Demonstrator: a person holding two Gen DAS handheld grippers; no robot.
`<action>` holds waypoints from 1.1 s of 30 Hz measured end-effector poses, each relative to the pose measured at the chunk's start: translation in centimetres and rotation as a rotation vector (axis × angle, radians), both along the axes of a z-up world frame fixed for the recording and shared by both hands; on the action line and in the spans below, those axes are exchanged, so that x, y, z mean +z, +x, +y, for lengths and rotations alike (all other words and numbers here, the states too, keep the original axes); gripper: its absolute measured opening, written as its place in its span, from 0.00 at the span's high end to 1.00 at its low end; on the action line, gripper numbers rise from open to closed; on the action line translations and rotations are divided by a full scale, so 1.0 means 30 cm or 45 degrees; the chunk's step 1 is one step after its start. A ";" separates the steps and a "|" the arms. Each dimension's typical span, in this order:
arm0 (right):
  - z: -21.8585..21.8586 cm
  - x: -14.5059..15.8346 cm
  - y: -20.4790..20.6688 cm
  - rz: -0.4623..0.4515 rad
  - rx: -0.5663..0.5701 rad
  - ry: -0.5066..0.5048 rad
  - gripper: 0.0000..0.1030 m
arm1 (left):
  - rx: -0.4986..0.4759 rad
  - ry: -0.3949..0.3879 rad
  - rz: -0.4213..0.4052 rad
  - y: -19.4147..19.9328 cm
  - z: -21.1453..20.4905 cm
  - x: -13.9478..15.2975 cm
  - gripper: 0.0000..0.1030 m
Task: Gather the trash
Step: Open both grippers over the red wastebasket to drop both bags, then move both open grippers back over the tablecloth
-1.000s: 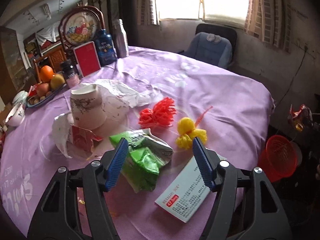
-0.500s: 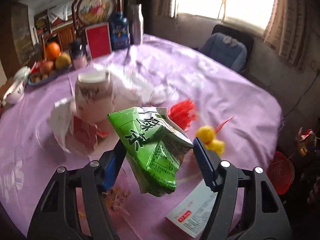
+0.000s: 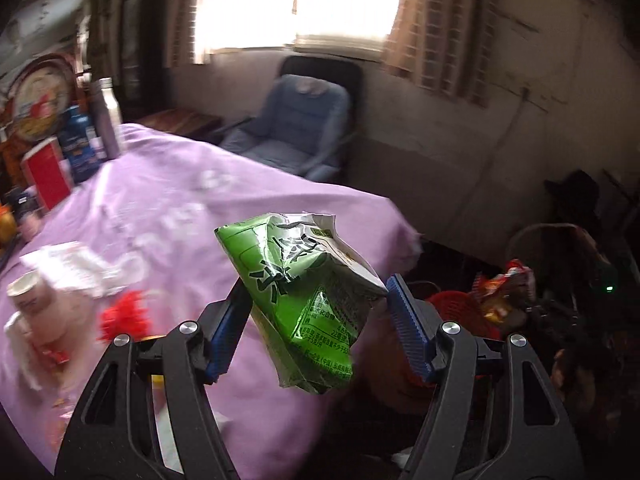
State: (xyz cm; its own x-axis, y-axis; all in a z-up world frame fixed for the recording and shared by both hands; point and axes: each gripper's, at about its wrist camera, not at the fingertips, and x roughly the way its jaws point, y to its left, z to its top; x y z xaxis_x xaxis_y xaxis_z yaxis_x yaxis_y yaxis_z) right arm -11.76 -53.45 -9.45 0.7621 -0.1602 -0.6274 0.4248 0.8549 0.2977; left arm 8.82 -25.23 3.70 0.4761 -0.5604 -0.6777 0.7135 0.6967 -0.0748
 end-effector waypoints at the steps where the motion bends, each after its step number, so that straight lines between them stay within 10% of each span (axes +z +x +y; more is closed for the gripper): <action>1: -0.010 -0.030 0.004 0.073 -0.014 -0.028 0.72 | -0.046 0.006 0.017 -0.014 -0.057 -0.018 0.35; 5: -0.065 -0.133 0.002 0.205 -0.099 -0.047 0.41 | -0.195 0.027 0.089 -0.073 -0.242 -0.092 0.35; 18: -0.210 -0.007 -0.212 -0.067 -0.349 -0.050 0.28 | -0.556 0.208 0.314 -0.203 -0.727 -0.371 0.30; 33: -0.066 0.075 -0.121 -0.106 -0.192 -0.088 0.25 | -0.335 0.130 0.174 -0.145 -0.527 -0.212 0.10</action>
